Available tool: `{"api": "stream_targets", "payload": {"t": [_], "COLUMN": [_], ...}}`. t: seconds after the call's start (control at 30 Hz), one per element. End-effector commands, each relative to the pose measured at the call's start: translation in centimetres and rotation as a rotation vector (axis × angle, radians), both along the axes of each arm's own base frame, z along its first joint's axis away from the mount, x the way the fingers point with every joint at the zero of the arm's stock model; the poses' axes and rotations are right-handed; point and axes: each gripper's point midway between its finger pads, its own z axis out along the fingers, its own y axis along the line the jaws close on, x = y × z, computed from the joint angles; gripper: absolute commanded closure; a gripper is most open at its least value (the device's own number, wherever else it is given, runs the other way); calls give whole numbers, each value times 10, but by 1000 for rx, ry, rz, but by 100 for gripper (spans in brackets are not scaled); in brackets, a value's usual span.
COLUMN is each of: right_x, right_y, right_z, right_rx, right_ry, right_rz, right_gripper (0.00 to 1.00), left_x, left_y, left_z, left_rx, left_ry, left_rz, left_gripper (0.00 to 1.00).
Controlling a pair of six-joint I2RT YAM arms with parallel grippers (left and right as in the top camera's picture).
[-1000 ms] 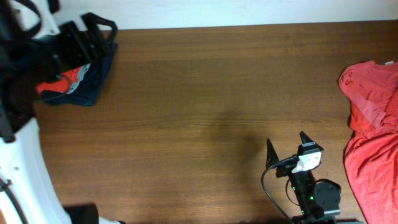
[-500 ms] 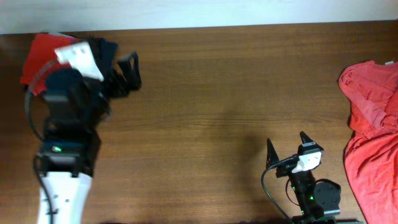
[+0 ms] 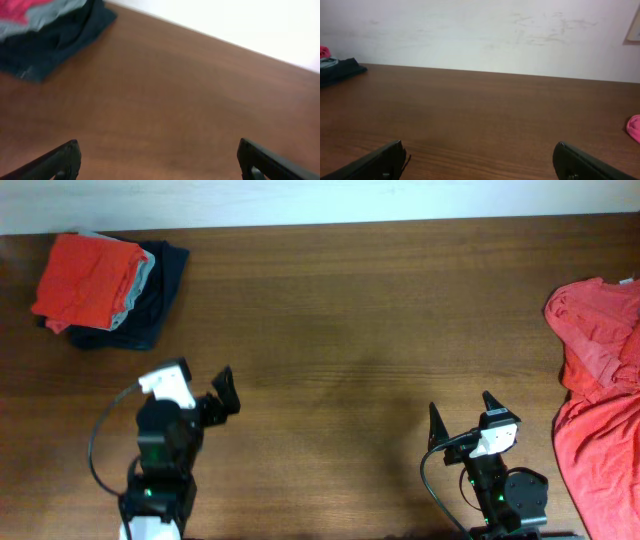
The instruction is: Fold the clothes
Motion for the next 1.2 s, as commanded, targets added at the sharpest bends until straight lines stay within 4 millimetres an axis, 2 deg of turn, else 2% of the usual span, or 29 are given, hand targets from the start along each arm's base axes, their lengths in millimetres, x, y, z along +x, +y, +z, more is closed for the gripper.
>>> {"api": "stream_targets", "payload": {"t": [0.0,0.17,0.37,0.63,0.83,1.17], "right_x": [0,0,0,0,0,0], "right_y": [-4,-4,-4,-4,-4,-4], "right_z": [-2,-2,-2,-2,-2,-2], "right_rx": [4,4,4,4,4,4], "right_ry": [2,2,2,2,2,2], "right_rz": [-20,-20,-20,-20,-20,-20], "right_gripper": [1,1,1,1,1,1], "left_x": [-16,-31,-36,-42,-47,-61], "left_y": [13,16,16,22,29,31], "left_z": [-21,-41,-33,-36,-30,-41], "left_rx": [40,38,30,42,53,63], "left_ry": [-14,-84,-168,-154,-174,-124], "left_rz": [60,74,75,104,142,147], "left_gripper": [1,0,0,0,1,0]}}
